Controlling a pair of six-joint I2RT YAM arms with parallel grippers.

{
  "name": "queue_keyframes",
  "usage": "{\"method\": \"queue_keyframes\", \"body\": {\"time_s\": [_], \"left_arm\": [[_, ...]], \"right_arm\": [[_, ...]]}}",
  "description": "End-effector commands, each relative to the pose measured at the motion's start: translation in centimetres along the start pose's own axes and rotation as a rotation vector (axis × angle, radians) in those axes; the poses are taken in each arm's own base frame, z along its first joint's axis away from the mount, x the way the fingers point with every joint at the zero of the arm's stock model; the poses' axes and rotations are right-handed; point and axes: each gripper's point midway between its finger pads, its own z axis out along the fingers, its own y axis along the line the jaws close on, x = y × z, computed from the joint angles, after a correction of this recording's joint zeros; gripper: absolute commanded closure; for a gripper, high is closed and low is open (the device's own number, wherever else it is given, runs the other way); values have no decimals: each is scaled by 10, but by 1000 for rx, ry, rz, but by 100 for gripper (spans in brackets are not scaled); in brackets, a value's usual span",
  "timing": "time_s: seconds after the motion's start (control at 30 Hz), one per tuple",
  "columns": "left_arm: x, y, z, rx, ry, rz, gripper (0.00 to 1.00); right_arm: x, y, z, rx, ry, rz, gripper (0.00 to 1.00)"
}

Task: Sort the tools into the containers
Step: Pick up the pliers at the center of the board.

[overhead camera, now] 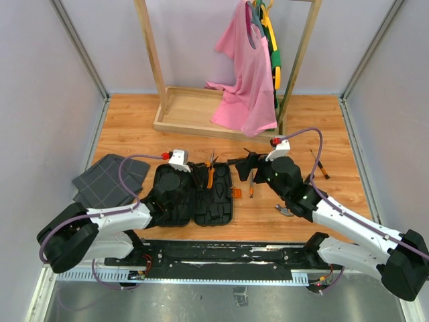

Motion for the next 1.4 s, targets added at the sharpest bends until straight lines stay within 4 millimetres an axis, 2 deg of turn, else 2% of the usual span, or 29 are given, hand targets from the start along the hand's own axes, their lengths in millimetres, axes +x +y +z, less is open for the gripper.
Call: {"method": "queue_keyframes", "body": {"time_s": [0.0, 0.2, 0.37, 0.47, 0.67, 0.93, 1.07, 1.37], "left_arm": [[-46, -23, -1, 72, -134, -65, 99], [-51, -29, -1, 85, -133, -100, 100], [-39, -24, -1, 79, -114, -97, 100], [-38, -26, -4, 102, -117, -96, 99], [-31, -34, 2, 127, -91, -60, 99], [-23, -51, 4, 197, -51, -62, 99], [-26, -58, -1, 228, -65, -66, 99], [-39, -63, -14, 267, -111, -84, 100]], "right_arm": [[-13, -3, 4, 9, -82, 78, 7], [-13, 2, 5, -16, -84, 95, 6], [-14, 1, 5, -14, -89, 92, 6], [-14, 4, 6, -21, -86, 107, 6], [-7, 4, 22, -5, -90, 179, 9], [4, 17, 40, -54, -70, 279, 11], [10, 13, 48, -17, -60, 370, 13], [30, 21, 63, -39, -12, 540, 14]]}}
